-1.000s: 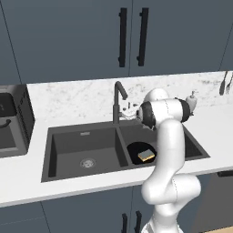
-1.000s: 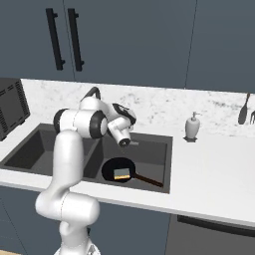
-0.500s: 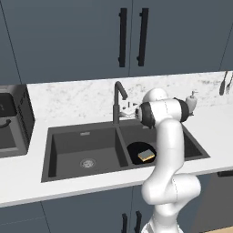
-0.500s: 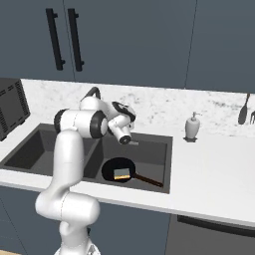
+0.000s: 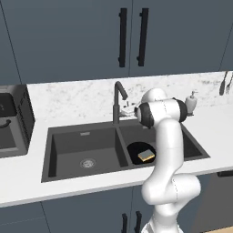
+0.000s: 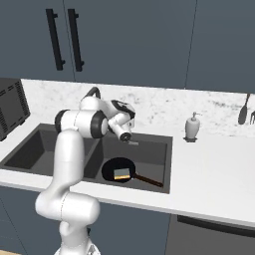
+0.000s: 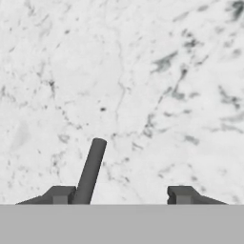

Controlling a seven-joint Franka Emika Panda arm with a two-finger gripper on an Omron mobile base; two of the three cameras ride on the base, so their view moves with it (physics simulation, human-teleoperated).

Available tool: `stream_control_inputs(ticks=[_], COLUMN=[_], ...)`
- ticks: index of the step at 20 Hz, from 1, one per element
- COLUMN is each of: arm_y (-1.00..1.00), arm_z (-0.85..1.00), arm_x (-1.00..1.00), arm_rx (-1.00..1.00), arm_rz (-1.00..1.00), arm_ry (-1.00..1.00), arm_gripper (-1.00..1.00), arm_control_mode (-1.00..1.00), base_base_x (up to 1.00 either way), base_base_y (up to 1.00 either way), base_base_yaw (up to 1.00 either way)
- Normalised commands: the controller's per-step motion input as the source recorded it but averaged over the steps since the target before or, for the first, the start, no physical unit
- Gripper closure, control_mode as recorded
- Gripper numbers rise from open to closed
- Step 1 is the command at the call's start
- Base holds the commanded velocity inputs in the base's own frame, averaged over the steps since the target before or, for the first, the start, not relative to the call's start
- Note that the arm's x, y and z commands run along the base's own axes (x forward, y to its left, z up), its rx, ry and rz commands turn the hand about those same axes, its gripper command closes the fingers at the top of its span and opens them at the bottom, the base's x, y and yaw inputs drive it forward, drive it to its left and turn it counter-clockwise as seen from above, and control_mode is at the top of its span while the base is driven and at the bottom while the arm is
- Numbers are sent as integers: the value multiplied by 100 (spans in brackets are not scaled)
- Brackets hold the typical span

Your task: Pick the pan and sponge and place them into the sink. Then turn on the water.

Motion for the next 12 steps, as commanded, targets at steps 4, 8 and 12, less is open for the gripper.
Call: stream_control_inputs(ticks=[4,8,12], arm_y=[-30,-78,-97], arm_z=[-4,-15,-22], arm_x=[3,0,8], arm_rx=[1,6,6], arm_rz=[-4,-16,-20], arm_ry=[-12,-6,-2], arm_gripper=[100,100,100], arm_control_mode=[-100,-100,-100], base_base_x=[0,0,0], base_base_y=[0,0,0], base_base_yaw=[0,0,0])
